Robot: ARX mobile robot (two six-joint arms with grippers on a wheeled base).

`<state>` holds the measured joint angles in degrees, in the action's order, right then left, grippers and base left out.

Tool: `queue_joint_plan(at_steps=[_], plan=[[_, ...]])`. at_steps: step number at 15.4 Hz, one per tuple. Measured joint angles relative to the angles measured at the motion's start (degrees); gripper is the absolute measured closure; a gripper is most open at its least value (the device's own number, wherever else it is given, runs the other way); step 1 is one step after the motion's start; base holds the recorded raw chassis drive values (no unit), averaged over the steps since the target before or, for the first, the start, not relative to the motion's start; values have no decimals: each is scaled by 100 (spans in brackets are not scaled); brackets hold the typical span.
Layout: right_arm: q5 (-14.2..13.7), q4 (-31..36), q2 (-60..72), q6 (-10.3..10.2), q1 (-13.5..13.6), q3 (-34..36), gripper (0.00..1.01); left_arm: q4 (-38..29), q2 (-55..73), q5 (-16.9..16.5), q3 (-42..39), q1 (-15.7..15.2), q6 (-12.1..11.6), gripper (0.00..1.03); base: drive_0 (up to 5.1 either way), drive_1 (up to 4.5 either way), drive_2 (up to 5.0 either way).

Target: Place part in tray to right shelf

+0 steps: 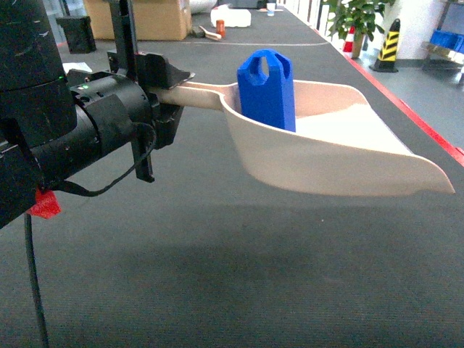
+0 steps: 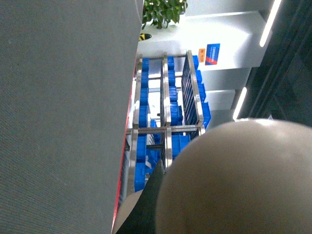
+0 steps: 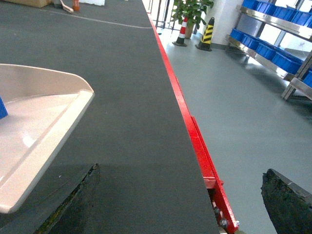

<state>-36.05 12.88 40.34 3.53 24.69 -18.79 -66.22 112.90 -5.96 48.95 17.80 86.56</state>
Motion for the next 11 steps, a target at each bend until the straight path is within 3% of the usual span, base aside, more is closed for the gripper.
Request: queue_joint_plan(at_steps=[11], plan=[[2,-9,4,0,2,0,3,-4,0,-24,0,22,-2,89,457,-403,-46]])
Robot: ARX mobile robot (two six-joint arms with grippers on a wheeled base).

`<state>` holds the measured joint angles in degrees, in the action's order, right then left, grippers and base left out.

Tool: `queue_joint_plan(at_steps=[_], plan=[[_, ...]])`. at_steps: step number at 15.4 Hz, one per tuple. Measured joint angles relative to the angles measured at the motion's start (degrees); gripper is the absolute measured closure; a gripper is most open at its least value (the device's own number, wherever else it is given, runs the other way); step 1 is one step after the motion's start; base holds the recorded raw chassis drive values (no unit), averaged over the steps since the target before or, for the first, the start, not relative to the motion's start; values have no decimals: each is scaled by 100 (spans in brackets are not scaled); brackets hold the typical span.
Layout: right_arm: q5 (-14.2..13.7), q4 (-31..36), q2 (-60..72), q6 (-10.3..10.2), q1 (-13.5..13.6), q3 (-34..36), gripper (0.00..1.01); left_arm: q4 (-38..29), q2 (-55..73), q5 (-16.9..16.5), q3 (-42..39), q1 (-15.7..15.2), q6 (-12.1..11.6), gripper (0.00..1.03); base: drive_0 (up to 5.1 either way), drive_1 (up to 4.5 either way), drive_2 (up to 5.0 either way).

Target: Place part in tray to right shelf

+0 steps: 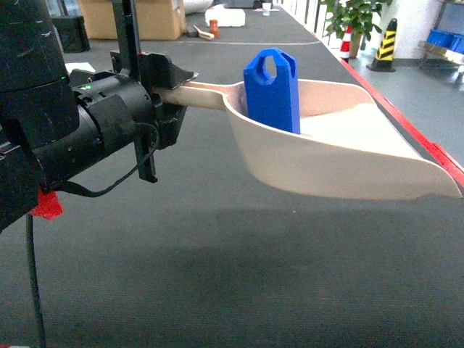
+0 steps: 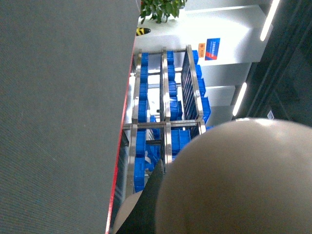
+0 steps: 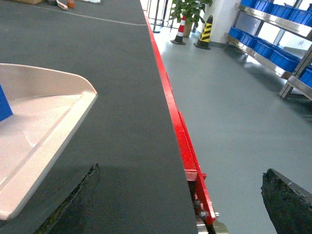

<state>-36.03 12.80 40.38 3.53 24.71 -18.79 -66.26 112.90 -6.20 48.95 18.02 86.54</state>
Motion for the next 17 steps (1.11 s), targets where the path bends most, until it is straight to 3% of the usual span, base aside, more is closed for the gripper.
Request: queue_joint_plan(at_steps=[13,17], plan=[[-2,2,-2,0,-2,0,3,-4,0,-20,0,17,2,89,457,-403,-46],[-2,9,-4,0,-2,0,3,-4,0,-24,0,26,2,89,495,-198,-288]])
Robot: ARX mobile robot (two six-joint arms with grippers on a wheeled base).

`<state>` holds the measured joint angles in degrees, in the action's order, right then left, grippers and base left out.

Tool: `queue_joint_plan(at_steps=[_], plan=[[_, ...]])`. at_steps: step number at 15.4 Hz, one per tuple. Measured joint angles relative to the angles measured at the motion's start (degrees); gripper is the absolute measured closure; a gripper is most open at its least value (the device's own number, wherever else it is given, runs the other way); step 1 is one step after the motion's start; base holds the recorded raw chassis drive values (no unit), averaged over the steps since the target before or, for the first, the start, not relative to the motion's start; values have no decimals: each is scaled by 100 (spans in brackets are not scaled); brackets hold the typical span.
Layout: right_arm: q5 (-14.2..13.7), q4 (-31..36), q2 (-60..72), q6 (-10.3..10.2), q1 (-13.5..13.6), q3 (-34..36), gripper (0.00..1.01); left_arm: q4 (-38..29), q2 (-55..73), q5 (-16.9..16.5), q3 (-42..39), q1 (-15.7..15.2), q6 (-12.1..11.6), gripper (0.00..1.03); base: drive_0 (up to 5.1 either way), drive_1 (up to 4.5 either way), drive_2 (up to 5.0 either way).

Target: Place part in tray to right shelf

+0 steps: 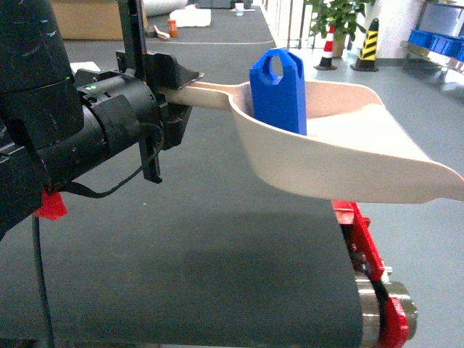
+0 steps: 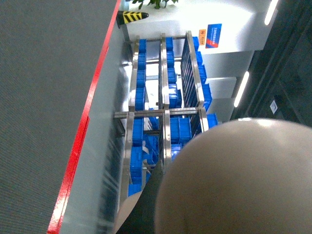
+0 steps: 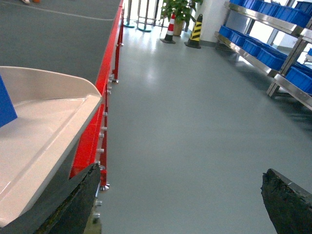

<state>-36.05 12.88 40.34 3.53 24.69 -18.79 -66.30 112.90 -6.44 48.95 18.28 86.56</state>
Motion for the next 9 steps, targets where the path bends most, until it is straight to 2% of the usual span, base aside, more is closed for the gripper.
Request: queue_joint_plan(at_steps=[9], plan=[[0,-2,0,7,0,0,3,-9,0,-4,0,2,-2,89,508,-234,-234]])
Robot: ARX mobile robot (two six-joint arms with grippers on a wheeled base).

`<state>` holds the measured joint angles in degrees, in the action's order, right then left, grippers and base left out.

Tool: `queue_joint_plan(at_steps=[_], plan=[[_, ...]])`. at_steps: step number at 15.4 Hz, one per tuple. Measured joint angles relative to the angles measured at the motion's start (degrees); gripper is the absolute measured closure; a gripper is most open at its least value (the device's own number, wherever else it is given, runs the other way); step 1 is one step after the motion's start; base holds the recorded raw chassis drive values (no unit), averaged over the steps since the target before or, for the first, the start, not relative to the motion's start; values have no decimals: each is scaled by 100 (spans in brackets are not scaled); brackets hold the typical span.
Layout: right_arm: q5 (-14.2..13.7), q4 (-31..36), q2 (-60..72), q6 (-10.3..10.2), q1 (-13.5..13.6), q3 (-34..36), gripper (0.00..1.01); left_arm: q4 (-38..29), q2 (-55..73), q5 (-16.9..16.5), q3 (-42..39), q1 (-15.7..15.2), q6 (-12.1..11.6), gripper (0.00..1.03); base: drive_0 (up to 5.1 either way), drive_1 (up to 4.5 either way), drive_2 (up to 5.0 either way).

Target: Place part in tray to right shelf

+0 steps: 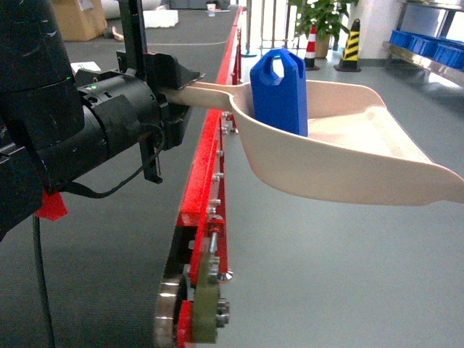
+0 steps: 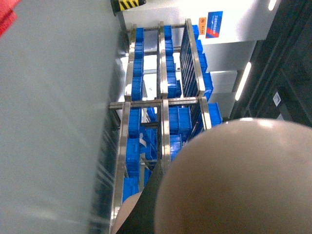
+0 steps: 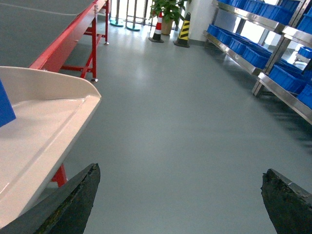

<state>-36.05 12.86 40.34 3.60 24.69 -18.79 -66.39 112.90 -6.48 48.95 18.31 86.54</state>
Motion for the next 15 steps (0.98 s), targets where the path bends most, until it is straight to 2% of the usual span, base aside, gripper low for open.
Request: queue_joint_plan(at_steps=[15], plan=[[-2,-4,-20,9,0,0,3,17,9,4,0,-9,4,89,492,-200,-273]])
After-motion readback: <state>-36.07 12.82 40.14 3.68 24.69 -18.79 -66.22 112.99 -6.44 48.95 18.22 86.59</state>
